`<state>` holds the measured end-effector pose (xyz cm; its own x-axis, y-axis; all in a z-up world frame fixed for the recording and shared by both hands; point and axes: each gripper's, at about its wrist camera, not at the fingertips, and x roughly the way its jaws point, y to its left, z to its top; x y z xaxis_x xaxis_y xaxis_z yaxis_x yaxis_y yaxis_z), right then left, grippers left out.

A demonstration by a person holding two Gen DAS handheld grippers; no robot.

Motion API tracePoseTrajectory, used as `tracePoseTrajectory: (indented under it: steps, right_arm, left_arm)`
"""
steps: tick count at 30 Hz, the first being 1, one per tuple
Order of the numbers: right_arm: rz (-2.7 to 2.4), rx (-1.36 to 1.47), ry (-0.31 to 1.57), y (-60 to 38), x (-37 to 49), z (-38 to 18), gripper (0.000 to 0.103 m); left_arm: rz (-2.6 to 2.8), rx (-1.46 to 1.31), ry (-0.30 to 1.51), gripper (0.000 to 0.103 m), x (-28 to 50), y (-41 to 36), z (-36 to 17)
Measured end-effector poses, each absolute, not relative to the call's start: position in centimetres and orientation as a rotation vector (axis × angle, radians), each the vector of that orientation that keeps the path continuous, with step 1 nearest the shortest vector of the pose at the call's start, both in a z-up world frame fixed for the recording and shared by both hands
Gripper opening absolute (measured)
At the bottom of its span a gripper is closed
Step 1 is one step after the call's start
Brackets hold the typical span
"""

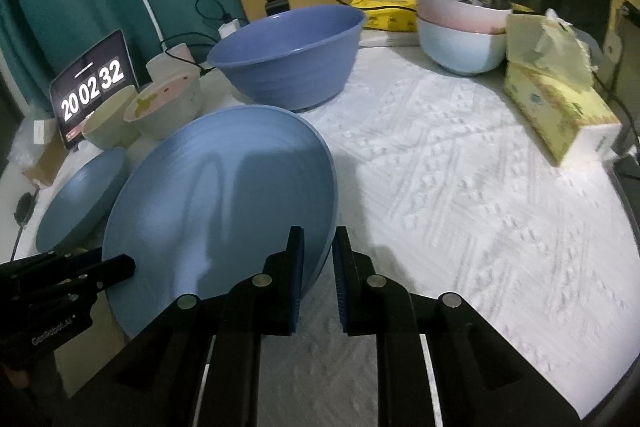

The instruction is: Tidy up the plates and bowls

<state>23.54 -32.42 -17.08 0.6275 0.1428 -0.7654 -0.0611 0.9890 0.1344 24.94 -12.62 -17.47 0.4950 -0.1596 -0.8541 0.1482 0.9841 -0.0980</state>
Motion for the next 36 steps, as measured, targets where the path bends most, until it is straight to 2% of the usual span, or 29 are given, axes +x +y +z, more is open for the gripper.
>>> tracePoseTrajectory:
  steps: [25,36]
  right_arm:
    - [0.047,0.165,0.935,-35.2,22.2,-18.3,0.016]
    - [-0.006,0.153,0.869,-35.4,21.1,-16.4,0.021]
  left_arm:
    - [-0.235,0.068,1.077,0.029,24.3,-15.9,-18.8]
    - [-0.222,0.03,1.022,0.032,23.1,-14.7,-17.2]
